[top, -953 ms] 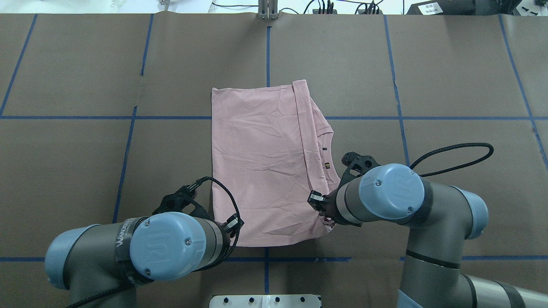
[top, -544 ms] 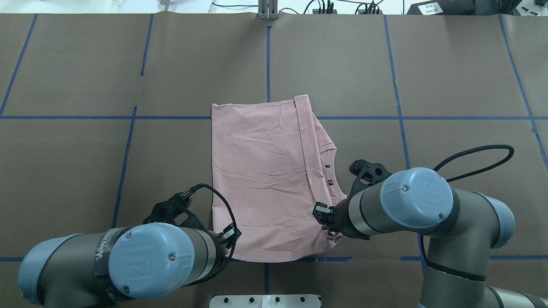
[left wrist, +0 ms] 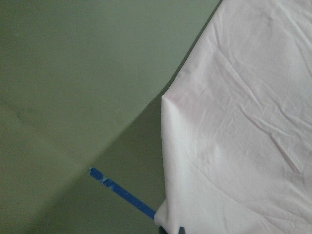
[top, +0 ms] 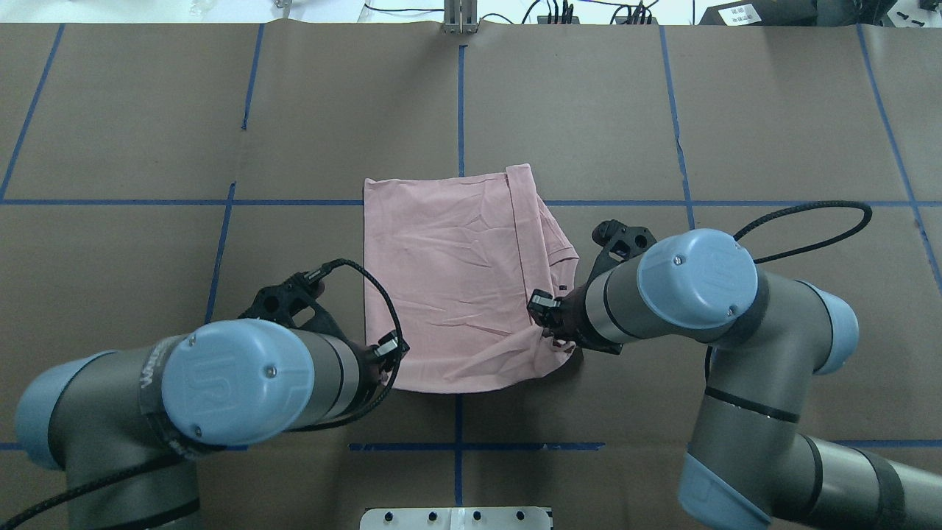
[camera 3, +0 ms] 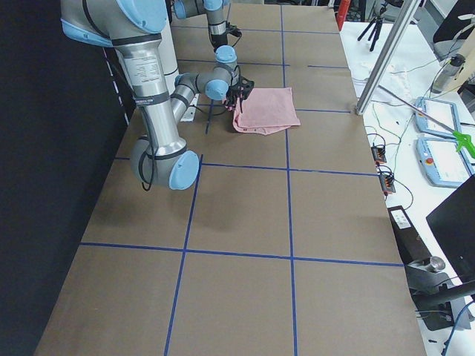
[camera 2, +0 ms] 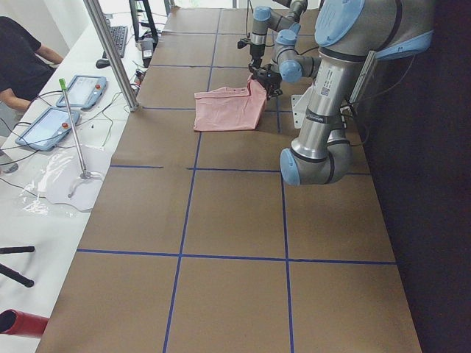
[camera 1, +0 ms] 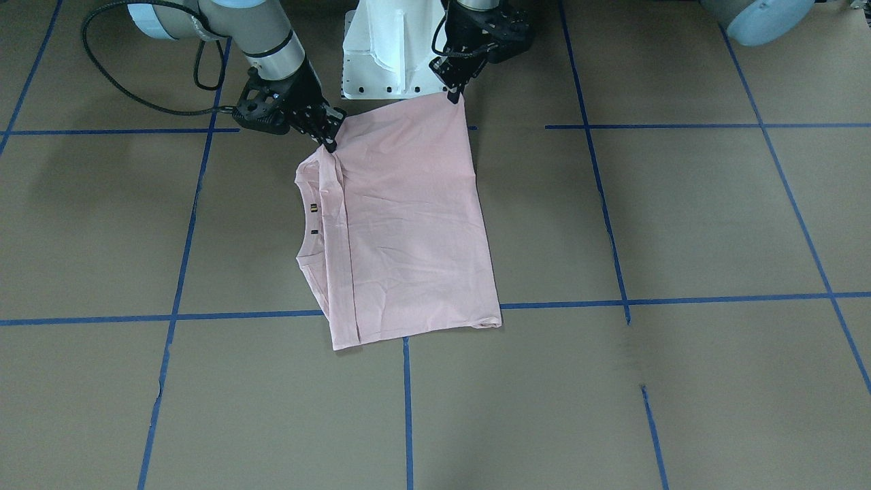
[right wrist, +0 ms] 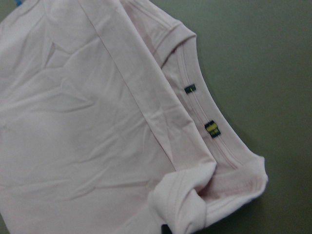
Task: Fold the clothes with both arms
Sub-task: 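Lift the near edge with both grippers and fold it over toward the far edge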
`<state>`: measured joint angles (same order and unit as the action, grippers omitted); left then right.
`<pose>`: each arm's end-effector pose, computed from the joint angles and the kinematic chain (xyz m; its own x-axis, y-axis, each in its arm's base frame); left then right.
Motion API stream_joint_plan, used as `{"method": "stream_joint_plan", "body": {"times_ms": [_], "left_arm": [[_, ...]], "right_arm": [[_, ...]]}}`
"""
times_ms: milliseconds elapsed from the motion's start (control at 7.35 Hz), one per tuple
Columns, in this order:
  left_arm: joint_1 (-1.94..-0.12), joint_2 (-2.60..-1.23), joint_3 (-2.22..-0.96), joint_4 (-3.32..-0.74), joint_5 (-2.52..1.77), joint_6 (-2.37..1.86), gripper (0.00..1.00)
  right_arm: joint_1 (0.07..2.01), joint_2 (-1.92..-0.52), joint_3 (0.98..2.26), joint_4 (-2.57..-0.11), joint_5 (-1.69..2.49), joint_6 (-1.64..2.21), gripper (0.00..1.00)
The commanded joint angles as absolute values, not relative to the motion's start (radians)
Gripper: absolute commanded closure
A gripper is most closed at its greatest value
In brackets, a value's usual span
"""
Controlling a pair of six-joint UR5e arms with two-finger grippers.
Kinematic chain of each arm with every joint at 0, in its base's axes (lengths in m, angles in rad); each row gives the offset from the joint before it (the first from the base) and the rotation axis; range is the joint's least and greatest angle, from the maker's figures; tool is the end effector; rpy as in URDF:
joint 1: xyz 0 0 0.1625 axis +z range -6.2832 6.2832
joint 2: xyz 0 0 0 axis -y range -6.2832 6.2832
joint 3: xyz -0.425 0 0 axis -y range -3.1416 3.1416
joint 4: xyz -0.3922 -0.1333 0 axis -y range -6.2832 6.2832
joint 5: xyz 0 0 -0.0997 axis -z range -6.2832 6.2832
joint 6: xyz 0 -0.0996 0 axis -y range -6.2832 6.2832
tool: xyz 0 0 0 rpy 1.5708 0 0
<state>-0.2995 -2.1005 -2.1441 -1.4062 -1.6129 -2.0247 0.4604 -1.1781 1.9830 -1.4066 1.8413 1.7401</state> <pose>0.4691 -0.2800 0.1576 0.3925 -0.5797 -0.7140 0.4834 0.7905 -0.3760 -0.4633 -0.3489 0.2446 0.4610 0.4099 0.7871 -0.3129 0.9051 -0.2880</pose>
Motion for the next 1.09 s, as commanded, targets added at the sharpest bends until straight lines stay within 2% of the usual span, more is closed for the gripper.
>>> {"method": "stream_joint_plan", "body": {"times_ms": [0,136,544,817,953], "left_arm": [[-0.392,-2.102,-1.987,-1.568,-1.614,-1.976,1.0],[-0.406,-2.103,-1.912,-1.659,-1.612,-1.977,1.0],[-0.48,-2.14,-1.855,-1.684,-1.612,-1.977,1.0],[-0.592,-2.25,-1.618,-1.803,-1.612,-1.923,1.0],[-0.622,-2.275,-1.466,-1.932,-1.612,-1.904,0.6]], "right_arm": [[0.54,-1.077,1.845,-1.388,1.841,1.706,1.0],[0.554,-1.056,1.776,-1.312,1.841,1.706,1.0],[0.613,-1.014,1.645,-1.207,1.841,1.706,1.0],[0.682,-0.825,1.38,-1.191,1.85,1.688,1.0],[0.708,-0.783,1.244,-1.078,1.848,1.686,1.0]]}}
